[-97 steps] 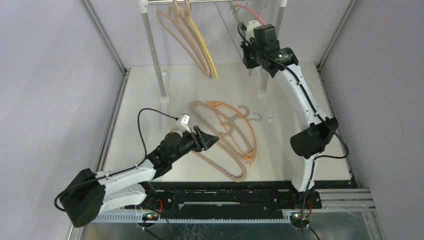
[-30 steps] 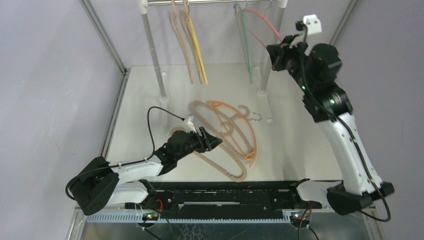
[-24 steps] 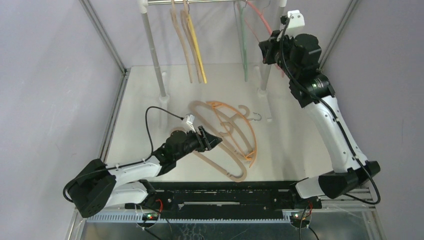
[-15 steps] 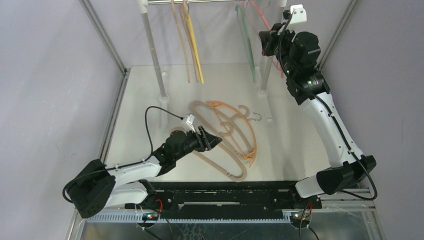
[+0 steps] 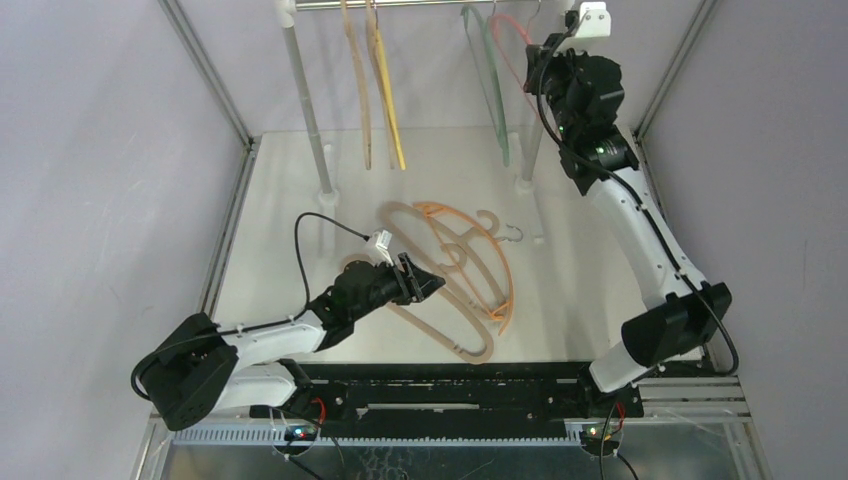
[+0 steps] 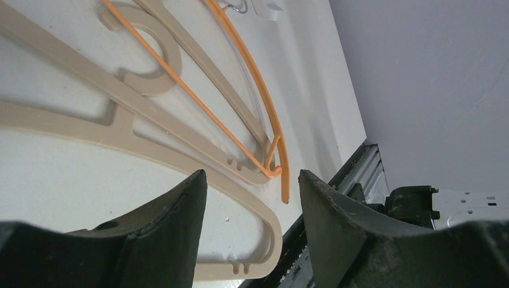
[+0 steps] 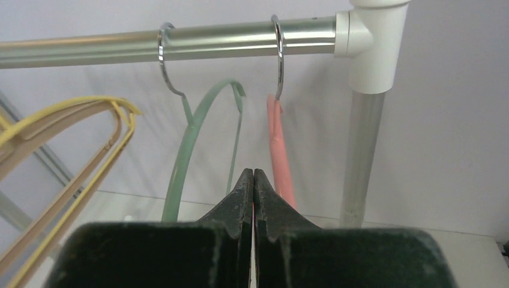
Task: Organize the hangers
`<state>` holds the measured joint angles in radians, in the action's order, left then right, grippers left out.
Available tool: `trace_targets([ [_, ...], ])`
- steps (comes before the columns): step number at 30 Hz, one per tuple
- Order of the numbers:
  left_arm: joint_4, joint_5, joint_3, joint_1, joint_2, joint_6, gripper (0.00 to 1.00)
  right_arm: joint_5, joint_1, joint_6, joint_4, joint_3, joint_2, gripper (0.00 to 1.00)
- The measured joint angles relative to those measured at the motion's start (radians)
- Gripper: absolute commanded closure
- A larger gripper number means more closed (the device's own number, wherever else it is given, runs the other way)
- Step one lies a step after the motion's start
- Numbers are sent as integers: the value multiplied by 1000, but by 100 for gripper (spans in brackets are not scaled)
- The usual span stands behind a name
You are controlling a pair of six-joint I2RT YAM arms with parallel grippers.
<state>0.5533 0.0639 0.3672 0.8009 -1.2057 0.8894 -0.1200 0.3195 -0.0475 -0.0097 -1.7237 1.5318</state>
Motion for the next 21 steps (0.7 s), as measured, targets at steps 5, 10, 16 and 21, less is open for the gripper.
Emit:
trace_targets([
  [5, 4, 0, 0, 0, -10, -1, 37, -22, -1, 14, 23, -25, 79, 100],
  [10, 5, 3, 0, 0, -29, -8, 37, -36, -1, 25, 47, -25, 107, 100],
  [16, 5, 18, 0, 0, -58, -9, 37, -44, -3, 35, 89, -50, 113, 100],
  [21, 6, 23, 0, 0, -77, -9, 37, -64, -4, 47, 106, -105, 147, 100],
])
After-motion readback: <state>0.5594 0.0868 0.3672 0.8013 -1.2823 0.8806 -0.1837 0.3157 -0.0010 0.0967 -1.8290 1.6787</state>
